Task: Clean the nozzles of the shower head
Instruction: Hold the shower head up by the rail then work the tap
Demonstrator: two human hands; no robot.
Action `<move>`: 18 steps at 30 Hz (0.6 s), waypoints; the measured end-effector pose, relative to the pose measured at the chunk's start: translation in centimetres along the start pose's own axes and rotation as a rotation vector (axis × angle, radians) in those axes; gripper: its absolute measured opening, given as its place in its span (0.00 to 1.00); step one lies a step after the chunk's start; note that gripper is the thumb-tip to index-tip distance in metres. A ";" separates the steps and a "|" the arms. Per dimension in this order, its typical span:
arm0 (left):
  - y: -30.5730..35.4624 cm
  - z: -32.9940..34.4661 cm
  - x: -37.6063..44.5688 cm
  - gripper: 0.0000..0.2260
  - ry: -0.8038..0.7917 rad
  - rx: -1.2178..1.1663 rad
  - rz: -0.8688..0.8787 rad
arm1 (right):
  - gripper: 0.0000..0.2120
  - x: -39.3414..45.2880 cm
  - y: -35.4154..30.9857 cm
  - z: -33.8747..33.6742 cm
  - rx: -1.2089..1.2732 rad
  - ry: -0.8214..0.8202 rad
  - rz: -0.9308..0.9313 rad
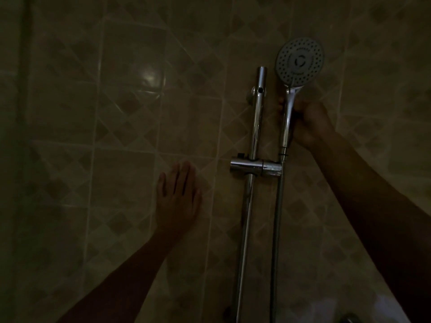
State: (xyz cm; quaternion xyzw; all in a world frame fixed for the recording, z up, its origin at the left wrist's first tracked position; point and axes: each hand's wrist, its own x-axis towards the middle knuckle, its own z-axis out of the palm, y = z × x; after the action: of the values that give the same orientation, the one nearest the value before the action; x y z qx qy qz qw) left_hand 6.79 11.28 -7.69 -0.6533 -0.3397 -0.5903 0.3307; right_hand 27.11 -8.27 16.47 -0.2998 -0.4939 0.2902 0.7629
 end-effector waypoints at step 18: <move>0.2 -0.6 0.2 0.26 -0.043 -0.004 -0.007 | 0.10 -1.3 1.1 0.6 0.010 -0.131 -0.150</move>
State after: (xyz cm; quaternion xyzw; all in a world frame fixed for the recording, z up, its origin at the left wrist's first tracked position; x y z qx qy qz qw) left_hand 6.63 10.73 -7.41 -0.6652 -0.3478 -0.5779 0.3202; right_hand 25.99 -8.40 15.09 -0.2385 -0.5622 0.2540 0.7500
